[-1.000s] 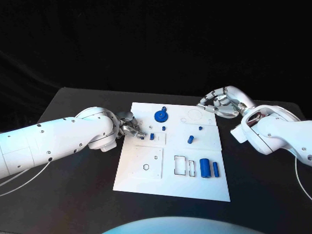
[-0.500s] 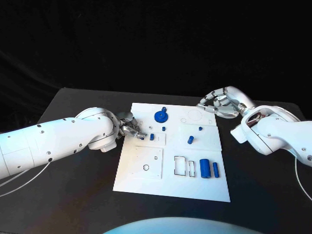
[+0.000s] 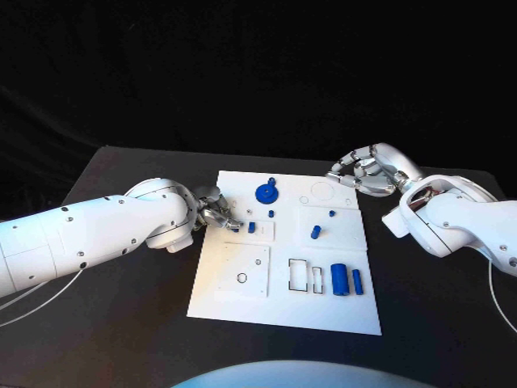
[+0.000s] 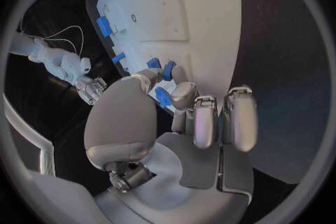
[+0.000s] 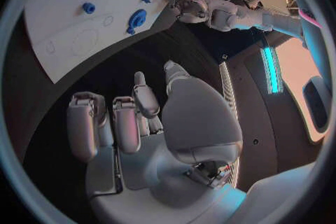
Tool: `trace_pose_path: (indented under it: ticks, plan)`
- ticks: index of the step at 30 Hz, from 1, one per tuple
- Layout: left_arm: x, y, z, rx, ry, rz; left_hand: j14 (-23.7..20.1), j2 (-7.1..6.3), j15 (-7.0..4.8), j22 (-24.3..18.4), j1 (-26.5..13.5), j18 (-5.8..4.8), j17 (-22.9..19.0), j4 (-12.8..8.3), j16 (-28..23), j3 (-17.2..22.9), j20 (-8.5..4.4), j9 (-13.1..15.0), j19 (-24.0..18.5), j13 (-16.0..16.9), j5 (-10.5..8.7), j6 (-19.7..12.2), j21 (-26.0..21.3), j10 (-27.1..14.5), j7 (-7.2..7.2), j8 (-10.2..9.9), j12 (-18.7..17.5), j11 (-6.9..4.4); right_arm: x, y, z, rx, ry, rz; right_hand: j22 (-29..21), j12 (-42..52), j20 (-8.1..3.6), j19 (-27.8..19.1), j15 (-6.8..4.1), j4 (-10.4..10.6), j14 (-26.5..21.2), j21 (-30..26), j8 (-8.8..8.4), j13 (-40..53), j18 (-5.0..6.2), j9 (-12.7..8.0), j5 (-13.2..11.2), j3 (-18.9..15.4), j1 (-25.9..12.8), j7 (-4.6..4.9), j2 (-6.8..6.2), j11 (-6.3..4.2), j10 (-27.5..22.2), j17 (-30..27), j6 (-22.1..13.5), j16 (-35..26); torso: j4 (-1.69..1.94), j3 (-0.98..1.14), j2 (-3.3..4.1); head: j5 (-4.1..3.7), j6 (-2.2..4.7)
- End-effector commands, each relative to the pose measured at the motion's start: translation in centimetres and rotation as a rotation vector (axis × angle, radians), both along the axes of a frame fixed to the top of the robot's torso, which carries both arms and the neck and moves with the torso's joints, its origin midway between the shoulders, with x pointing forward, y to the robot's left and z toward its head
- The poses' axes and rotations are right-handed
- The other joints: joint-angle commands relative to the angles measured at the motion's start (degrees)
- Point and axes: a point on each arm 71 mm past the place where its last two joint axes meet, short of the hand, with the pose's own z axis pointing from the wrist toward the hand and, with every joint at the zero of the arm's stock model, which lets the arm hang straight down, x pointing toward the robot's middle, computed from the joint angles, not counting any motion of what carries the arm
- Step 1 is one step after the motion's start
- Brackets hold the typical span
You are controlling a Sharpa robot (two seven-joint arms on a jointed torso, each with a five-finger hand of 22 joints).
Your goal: Assemble the parts on the task board
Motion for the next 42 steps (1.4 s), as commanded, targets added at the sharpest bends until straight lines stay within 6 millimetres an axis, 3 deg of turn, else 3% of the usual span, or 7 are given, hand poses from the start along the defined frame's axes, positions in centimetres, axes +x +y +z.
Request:
trace_pose_path:
  ticks: [1, 15, 36, 40, 42]
  plan:
    - [-0.37, -0.08, -0.62, 0.020, 0.033, -0.016, 6.17, 0.36, -0.13, 2.11, -0.25, -1.01, 15.10, -0.01, 0.19, -0.49, -0.18, -0.12, 0.13, -0.11, 0.20, 0.18, -0.23, -0.40, 0.08, -0.28, -0.27, -0.06, -0.04, 0.10, 0.04, 0.000, -0.008, 0.009, 9.92, -0.35, -0.48, 1.19, -0.43, 0.01, 3.72, -0.22, 0.26, -0.05, 0.85, -0.07, 0.20, -0.28, -0.43, -0.18, 0.21, -0.13, -0.26, 4.24, -0.15, -0.24, -0.01, -0.02, 0.02, 0.01, -0.04]
    - [-0.38, -0.02, -0.54, 0.019, 0.030, -0.013, 6.17, 1.57, -0.08, 2.16, -1.39, -1.01, 15.10, 0.04, 0.19, -4.52, -0.13, -0.29, 0.14, -0.13, 0.37, 0.33, -0.25, -0.43, 0.11, -0.63, -0.28, -0.02, -0.03, 0.10, 0.03, 0.000, -0.008, 0.009, 9.93, -0.37, -0.48, 1.21, -0.43, 0.00, 3.71, -0.20, 0.26, -0.07, 0.85, -0.07, 0.20, -0.30, -0.43, -0.18, 0.19, -0.13, -0.28, 4.20, -0.16, -0.26, 0.01, 0.01, -0.01, 0.05, 0.07]
    - [-0.33, 0.04, -0.35, 0.008, 0.026, -0.007, 6.17, 1.92, -0.09, 2.08, -1.43, -0.99, 15.10, 0.03, 0.19, -4.86, -0.13, -0.30, 0.10, -0.10, 0.41, 0.38, -0.29, -0.40, 0.09, -0.65, -0.25, -0.04, -0.03, 0.08, 0.02, 0.000, -0.007, 0.009, 9.95, -0.34, -0.48, 1.22, -0.43, 0.00, 3.71, -0.18, 0.27, -0.04, 0.84, -0.07, 0.21, -0.40, -0.50, -0.18, 0.17, -0.13, -0.26, 4.21, -0.19, -0.26, -0.01, 0.01, 0.02, 0.11, 0.15]
    - [-0.22, -0.01, 0.03, -0.010, 0.017, -0.001, 6.16, 2.23, -0.03, 2.06, -2.83, -0.99, 15.09, 0.07, 0.18, -7.40, -0.10, -0.32, 0.09, -0.25, -0.04, 0.39, -0.33, -0.51, 0.23, -0.74, -0.38, 0.08, -0.02, 0.10, 0.01, 0.000, -0.008, 0.009, 9.95, -0.34, -0.48, 1.22, -0.43, 0.00, 3.71, -0.18, 0.27, -0.04, 0.84, -0.07, 0.21, -0.40, -0.50, -0.18, 0.17, -0.13, -0.26, 4.21, -0.19, -0.26, 0.01, 0.03, -0.01, 0.12, 0.18]
    - [-0.16, -0.03, 0.27, -0.017, 0.010, 0.002, 6.15, 3.08, 0.02, 2.05, -4.06, -0.98, 15.03, 0.11, 0.16, -9.53, -0.06, -0.31, 0.09, -0.30, -0.53, 0.39, -0.35, -0.56, 0.23, -0.79, -0.41, 0.10, -0.02, 0.10, 0.01, 0.000, -0.008, 0.008, 9.95, -0.34, -0.48, 1.22, -0.43, 0.00, 3.71, -0.18, 0.27, -0.04, 0.84, -0.07, 0.21, -0.40, -0.50, -0.18, 0.17, -0.13, -0.26, 4.21, -0.19, -0.26, 0.00, 0.03, -0.03, 0.14, 0.23]
